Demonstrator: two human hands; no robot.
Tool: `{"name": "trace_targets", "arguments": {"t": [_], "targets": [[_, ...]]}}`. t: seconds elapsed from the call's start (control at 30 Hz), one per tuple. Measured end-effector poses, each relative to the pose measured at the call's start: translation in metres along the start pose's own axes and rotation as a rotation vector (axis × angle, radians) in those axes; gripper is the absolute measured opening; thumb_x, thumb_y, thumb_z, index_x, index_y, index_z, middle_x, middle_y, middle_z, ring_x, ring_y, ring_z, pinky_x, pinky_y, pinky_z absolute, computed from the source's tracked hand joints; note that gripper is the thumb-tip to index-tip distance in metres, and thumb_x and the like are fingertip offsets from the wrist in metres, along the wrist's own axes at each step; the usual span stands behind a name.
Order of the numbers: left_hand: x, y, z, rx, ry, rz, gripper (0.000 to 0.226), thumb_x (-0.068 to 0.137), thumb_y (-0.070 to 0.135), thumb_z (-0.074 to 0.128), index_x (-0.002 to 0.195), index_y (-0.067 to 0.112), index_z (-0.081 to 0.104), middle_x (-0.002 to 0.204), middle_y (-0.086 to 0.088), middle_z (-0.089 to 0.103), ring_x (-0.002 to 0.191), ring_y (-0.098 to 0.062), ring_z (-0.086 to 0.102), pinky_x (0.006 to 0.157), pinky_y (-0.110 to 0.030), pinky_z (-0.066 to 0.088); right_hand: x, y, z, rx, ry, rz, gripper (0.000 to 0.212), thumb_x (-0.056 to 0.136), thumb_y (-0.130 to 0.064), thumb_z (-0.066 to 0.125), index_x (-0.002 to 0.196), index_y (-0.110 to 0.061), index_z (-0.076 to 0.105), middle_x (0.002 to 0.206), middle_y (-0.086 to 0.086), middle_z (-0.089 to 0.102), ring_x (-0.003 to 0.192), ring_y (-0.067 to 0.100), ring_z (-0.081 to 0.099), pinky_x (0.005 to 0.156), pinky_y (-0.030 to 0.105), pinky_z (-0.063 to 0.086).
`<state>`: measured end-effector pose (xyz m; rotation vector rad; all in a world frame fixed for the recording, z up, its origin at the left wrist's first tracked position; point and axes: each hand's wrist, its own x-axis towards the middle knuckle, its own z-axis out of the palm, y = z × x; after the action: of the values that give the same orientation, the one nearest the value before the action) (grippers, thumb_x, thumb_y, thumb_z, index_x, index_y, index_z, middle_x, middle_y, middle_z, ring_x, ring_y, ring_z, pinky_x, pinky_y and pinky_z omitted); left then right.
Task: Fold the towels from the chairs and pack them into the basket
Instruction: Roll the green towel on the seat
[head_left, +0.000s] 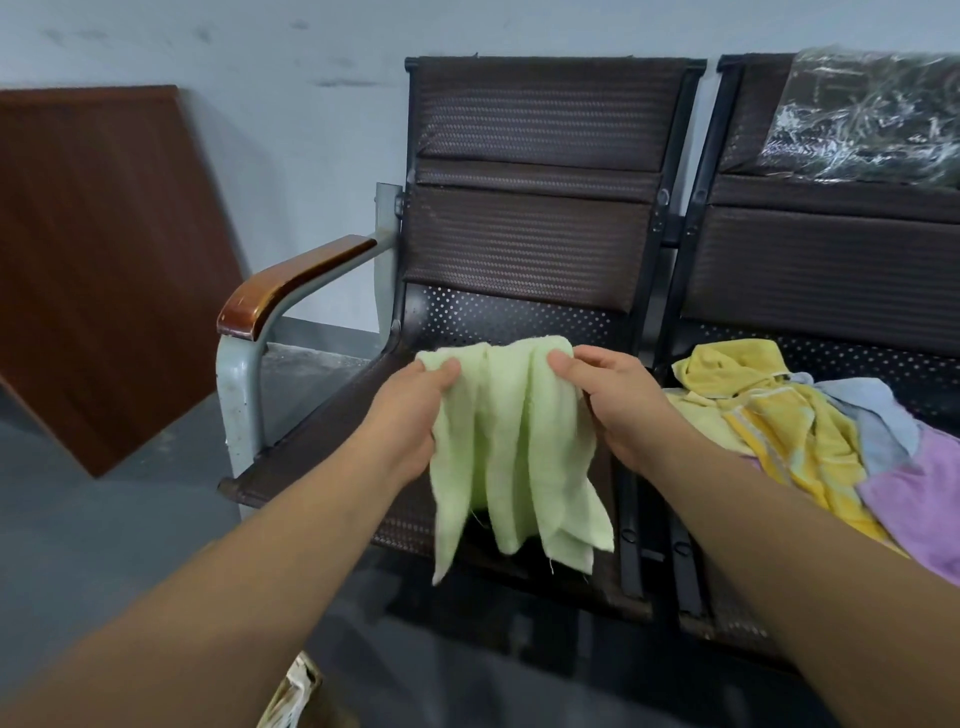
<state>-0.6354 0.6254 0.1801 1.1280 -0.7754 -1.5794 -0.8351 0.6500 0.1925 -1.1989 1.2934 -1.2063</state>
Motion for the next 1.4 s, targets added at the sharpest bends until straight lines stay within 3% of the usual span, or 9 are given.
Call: {"name": "trace_targets", "arguments": {"t": [0.2,0.3,0.5,0.67,0.73,0.83,1.13,1.3,1.4], "targets": [[-0.016,0.01,0.006,-0.048,-0.335,-0.105,0.044,0.097,0.033,0.059,0.122,-0.003,0.064,0.12,-0.021,0.068,0.107,-0.031,0.069,0.089,-0.041,0.056,-0.003,-0.003,0.011,0.044,-0.174,-0.02,0.031,0.093,-0.023,0.069,0.103,0.006,0.062,0.093,0.013,0.066,0.086,0.026,0.064,0.082,0.043,0.053],[-0.007,0.001,0.007,0.069,-0.284,-0.03,0.043,0.085,0.012,0.072,0.124,-0.004,0.063,0.119,-0.024,0.068,0.108,-0.035,0.069,0.087,-0.042,0.056,-0.005,0.0,0.016,0.057,-0.249,0.031,0.033,0.093,-0.018,0.069,0.109,0.01,0.06,0.097,0.014,0.07,0.089,0.027,0.067,0.085,0.043,0.054],[0.013,0.008,-0.01,0.156,-0.01,0.172,0.014,0.094,0.014,0.066,0.107,0.012,0.067,0.102,-0.006,0.076,0.093,-0.022,0.074,0.082,-0.039,0.059,0.008,0.003,-0.001,-0.116,0.063,0.039,0.022,0.092,-0.022,0.069,0.083,-0.003,0.066,0.08,0.014,0.068,0.074,0.022,0.06,0.068,0.037,0.049],[0.04,0.009,-0.025,0.286,0.066,0.194,0.083,0.063,0.053,0.081,0.132,0.013,0.059,0.129,-0.004,0.066,0.113,-0.025,0.066,0.099,-0.047,0.052,0.022,0.01,-0.007,-0.262,0.278,0.017,0.024,0.093,-0.019,0.066,0.086,0.002,0.074,0.101,0.028,0.068,0.079,0.027,0.061,0.083,0.048,0.056],[0.056,0.012,-0.019,0.256,0.06,0.205,0.056,0.073,0.04,0.08,0.119,0.012,0.066,0.119,-0.006,0.071,0.109,-0.026,0.068,0.099,-0.05,0.052,0.034,0.008,-0.008,-0.23,0.362,0.04,0.023,0.093,-0.019,0.066,0.088,0.002,0.073,0.106,0.027,0.067,0.09,0.037,0.067,0.091,0.053,0.054],[0.077,0.039,0.004,0.206,0.028,0.226,0.008,0.089,0.012,0.071,0.096,0.013,0.069,0.095,-0.008,0.076,0.093,-0.027,0.072,0.088,-0.045,0.058,0.069,-0.006,-0.018,-0.011,0.345,0.149,0.022,0.096,-0.026,0.06,0.093,-0.009,0.074,0.108,0.02,0.071,0.103,0.036,0.067,0.095,0.054,0.054],[0.083,0.124,0.057,-0.012,-0.224,0.343,0.033,0.09,0.004,0.065,0.123,0.002,0.063,0.112,-0.017,0.072,0.099,-0.029,0.072,0.08,-0.04,0.059,0.104,-0.095,-0.046,0.741,0.063,0.039,0.027,0.103,-0.019,0.047,0.116,-0.006,0.066,0.117,0.015,0.071,0.112,0.035,0.067,0.098,0.053,0.051],[0.071,0.072,0.011,0.14,-0.16,0.123,0.037,0.09,0.002,0.064,0.127,0.003,0.06,0.113,-0.018,0.072,0.097,-0.029,0.073,0.077,-0.039,0.061,0.087,-0.043,-0.056,0.465,-0.035,0.321,0.022,0.097,-0.022,0.053,0.087,-0.007,0.066,0.084,0.009,0.069,0.082,0.028,0.067,0.082,0.04,0.055],[0.056,0.011,-0.042,0.481,-0.18,-0.266,0.034,0.087,0.005,0.07,0.12,0.007,0.065,0.111,-0.015,0.073,0.099,-0.03,0.072,0.087,-0.045,0.058,0.073,0.025,-0.058,0.022,-0.05,0.686,0.027,0.095,-0.013,0.06,0.118,0.0,0.067,0.113,0.017,0.071,0.103,0.032,0.067,0.093,0.046,0.053]]}}
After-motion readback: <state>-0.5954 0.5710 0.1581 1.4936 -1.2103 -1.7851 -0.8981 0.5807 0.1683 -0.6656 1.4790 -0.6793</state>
